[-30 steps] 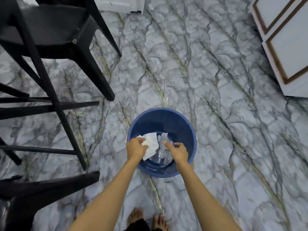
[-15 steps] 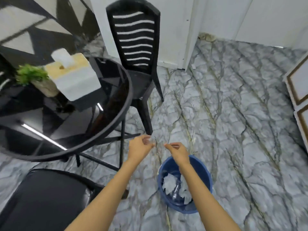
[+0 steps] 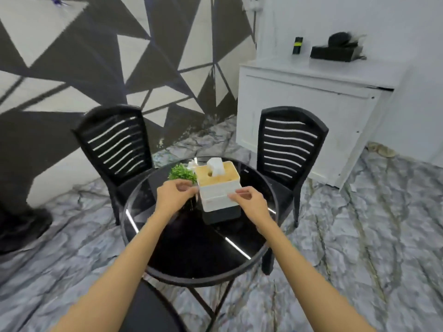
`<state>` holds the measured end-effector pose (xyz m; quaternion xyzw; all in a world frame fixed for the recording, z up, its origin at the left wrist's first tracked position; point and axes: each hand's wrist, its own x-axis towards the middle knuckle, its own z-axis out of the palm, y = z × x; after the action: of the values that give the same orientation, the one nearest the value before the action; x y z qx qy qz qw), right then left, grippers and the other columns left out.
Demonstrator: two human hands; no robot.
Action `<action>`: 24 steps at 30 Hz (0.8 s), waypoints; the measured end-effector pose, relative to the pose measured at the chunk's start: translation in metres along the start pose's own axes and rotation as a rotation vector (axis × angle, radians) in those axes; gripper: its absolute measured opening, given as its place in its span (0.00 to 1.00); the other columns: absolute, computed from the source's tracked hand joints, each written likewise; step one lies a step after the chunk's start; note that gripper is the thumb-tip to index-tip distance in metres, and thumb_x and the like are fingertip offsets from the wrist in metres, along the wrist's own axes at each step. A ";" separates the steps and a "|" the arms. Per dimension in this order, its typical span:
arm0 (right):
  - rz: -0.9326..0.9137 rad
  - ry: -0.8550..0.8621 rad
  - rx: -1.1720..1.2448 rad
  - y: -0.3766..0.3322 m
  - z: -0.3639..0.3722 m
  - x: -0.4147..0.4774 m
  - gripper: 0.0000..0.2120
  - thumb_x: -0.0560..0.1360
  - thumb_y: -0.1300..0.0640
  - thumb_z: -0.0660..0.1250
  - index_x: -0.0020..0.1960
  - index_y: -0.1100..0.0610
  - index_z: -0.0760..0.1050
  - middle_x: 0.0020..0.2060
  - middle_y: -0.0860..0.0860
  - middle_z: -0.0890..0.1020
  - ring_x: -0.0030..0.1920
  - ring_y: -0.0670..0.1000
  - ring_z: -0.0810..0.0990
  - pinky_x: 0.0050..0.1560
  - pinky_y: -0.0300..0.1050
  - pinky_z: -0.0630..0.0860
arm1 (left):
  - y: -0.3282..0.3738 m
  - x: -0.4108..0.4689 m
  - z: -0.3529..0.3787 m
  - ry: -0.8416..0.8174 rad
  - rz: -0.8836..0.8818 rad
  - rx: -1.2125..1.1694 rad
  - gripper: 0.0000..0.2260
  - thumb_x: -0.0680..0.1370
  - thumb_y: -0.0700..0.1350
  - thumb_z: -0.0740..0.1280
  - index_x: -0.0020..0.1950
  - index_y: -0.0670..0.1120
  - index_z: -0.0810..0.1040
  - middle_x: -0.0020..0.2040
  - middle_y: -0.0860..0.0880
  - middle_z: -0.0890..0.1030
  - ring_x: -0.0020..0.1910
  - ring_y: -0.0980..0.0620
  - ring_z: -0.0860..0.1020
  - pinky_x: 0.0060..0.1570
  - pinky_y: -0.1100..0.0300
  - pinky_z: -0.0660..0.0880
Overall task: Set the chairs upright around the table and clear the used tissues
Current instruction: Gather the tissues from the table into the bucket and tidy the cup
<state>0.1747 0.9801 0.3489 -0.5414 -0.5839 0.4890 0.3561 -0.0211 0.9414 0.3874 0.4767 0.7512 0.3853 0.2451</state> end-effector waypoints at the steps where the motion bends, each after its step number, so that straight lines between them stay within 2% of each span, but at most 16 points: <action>1: -0.027 -0.012 -0.005 -0.010 0.008 0.018 0.18 0.72 0.50 0.71 0.58 0.57 0.76 0.56 0.53 0.80 0.53 0.48 0.76 0.43 0.32 0.69 | -0.001 0.020 -0.010 0.021 -0.004 -0.011 0.14 0.71 0.50 0.72 0.55 0.47 0.82 0.50 0.47 0.83 0.53 0.52 0.78 0.55 0.63 0.69; 4: -0.096 -0.041 -0.025 -0.037 0.027 0.077 0.17 0.71 0.52 0.73 0.57 0.58 0.77 0.55 0.52 0.80 0.56 0.48 0.76 0.44 0.31 0.69 | -0.008 0.084 -0.035 0.039 -0.025 -0.059 0.15 0.70 0.53 0.72 0.54 0.48 0.82 0.50 0.47 0.84 0.54 0.49 0.80 0.56 0.60 0.72; 7: -0.148 -0.101 -0.079 -0.062 0.042 0.139 0.19 0.70 0.52 0.74 0.58 0.57 0.76 0.55 0.51 0.79 0.57 0.48 0.75 0.52 0.37 0.69 | -0.015 0.146 -0.050 0.045 -0.044 -0.075 0.14 0.70 0.53 0.72 0.53 0.48 0.83 0.50 0.47 0.84 0.54 0.49 0.79 0.53 0.61 0.71; 10: -0.182 -0.186 -0.187 -0.074 0.056 0.203 0.21 0.69 0.51 0.74 0.60 0.57 0.75 0.56 0.51 0.79 0.55 0.46 0.74 0.54 0.38 0.68 | -0.022 0.209 -0.047 -0.007 -0.071 -0.051 0.16 0.70 0.53 0.72 0.54 0.47 0.82 0.51 0.48 0.83 0.56 0.49 0.78 0.57 0.58 0.72; 11: -0.178 -0.227 -0.237 -0.073 0.061 0.225 0.23 0.69 0.50 0.75 0.60 0.57 0.75 0.56 0.51 0.79 0.55 0.46 0.74 0.53 0.37 0.68 | -0.024 0.228 -0.043 -0.034 -0.083 -0.035 0.17 0.70 0.53 0.72 0.55 0.47 0.81 0.52 0.48 0.83 0.57 0.49 0.78 0.58 0.58 0.72; 13: -0.158 -0.321 -0.351 -0.065 0.071 0.265 0.26 0.68 0.49 0.75 0.62 0.57 0.74 0.59 0.53 0.79 0.57 0.48 0.75 0.51 0.35 0.69 | -0.033 0.263 -0.031 -0.081 -0.093 0.006 0.18 0.70 0.53 0.72 0.56 0.46 0.81 0.52 0.48 0.82 0.54 0.52 0.77 0.53 0.62 0.70; 15: -0.132 -0.414 -0.473 -0.052 0.082 0.302 0.29 0.68 0.47 0.75 0.64 0.57 0.73 0.63 0.53 0.78 0.62 0.50 0.75 0.54 0.38 0.70 | -0.045 0.293 -0.014 -0.127 -0.092 0.030 0.18 0.70 0.53 0.73 0.56 0.45 0.81 0.50 0.49 0.81 0.50 0.54 0.76 0.48 0.63 0.68; 21: -0.063 -0.654 -0.659 -0.019 0.101 0.374 0.26 0.68 0.48 0.75 0.64 0.53 0.74 0.65 0.50 0.75 0.66 0.50 0.71 0.59 0.40 0.67 | -0.093 0.362 0.041 -0.237 -0.143 0.067 0.20 0.67 0.53 0.75 0.54 0.45 0.82 0.52 0.46 0.83 0.52 0.52 0.78 0.51 0.62 0.70; 24: -0.035 -0.736 -0.728 -0.003 0.106 0.395 0.30 0.68 0.46 0.75 0.67 0.51 0.71 0.67 0.49 0.73 0.67 0.49 0.70 0.63 0.42 0.66 | -0.107 0.381 0.062 -0.324 -0.153 0.112 0.21 0.66 0.54 0.76 0.56 0.47 0.80 0.52 0.47 0.81 0.51 0.53 0.75 0.52 0.62 0.69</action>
<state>0.0100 1.3478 0.2782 -0.4123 -0.8119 0.4062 -0.0760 -0.1941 1.2813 0.2642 0.4869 0.7561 0.2414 0.3647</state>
